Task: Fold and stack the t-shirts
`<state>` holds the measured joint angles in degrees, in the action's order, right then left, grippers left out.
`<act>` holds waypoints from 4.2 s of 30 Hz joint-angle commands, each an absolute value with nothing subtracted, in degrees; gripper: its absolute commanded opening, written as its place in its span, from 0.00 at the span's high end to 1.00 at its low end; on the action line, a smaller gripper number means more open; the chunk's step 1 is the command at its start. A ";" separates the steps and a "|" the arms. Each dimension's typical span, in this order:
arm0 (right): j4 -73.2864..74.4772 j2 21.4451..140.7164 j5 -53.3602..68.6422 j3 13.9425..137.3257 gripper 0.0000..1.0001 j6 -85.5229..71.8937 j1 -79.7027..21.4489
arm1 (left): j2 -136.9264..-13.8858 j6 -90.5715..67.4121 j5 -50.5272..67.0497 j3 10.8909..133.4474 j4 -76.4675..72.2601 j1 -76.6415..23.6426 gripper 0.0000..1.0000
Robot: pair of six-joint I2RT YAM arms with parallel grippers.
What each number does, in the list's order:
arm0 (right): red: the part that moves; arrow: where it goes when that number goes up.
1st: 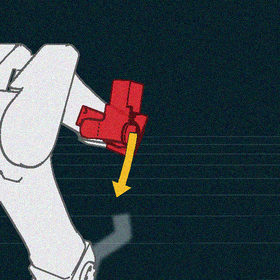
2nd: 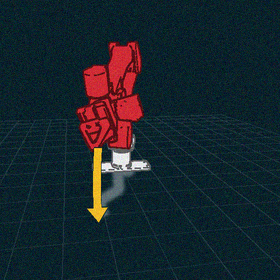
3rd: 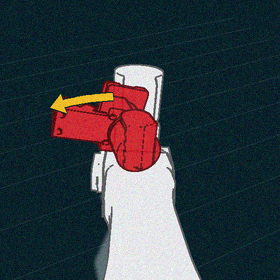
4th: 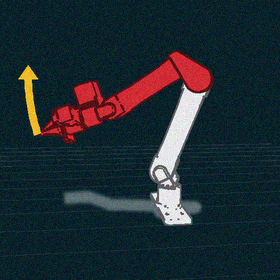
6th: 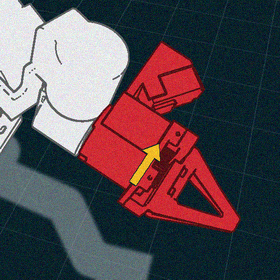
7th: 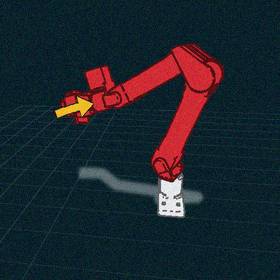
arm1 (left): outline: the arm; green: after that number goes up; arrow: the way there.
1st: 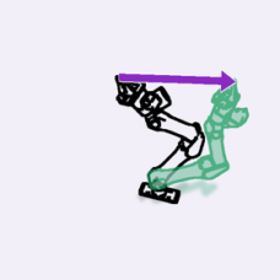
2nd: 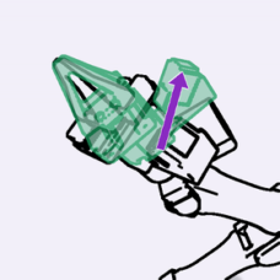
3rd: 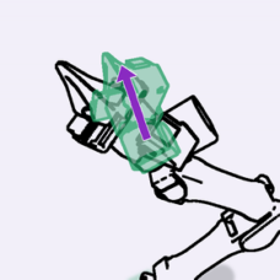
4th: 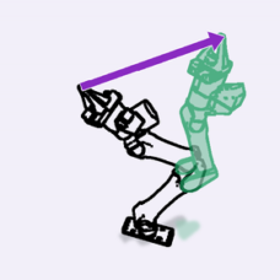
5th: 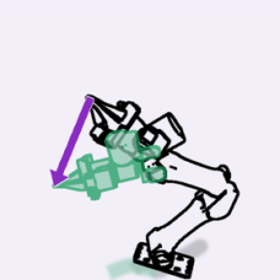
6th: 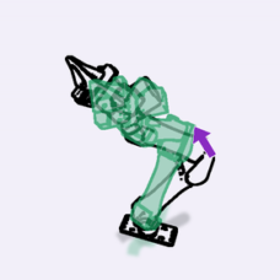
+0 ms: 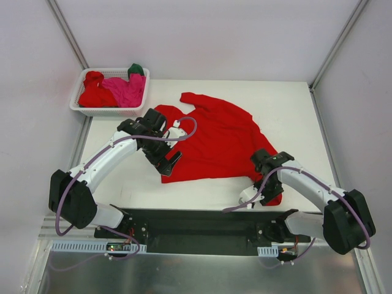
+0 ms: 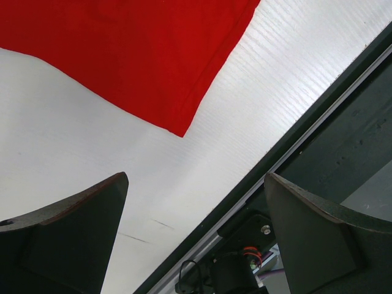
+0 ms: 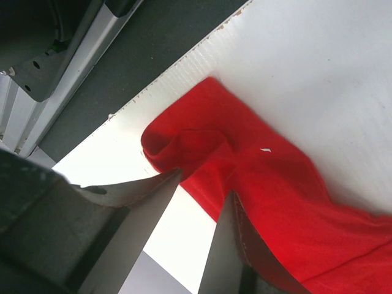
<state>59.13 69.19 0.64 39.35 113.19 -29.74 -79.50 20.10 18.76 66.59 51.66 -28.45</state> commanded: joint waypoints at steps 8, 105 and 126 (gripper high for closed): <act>63.90 69.08 0.88 41.75 0.58 157.59 -30.50 | -78.66 20.74 17.75 67.33 52.12 -28.39 0.06; 71.19 50.28 -6.42 33.58 0.96 146.17 -29.27 | -78.13 20.66 18.90 66.97 52.12 -28.48 0.05; 72.25 42.72 -7.03 30.32 0.96 136.94 -29.36 | -84.81 21.89 15.30 65.39 52.47 -28.74 0.06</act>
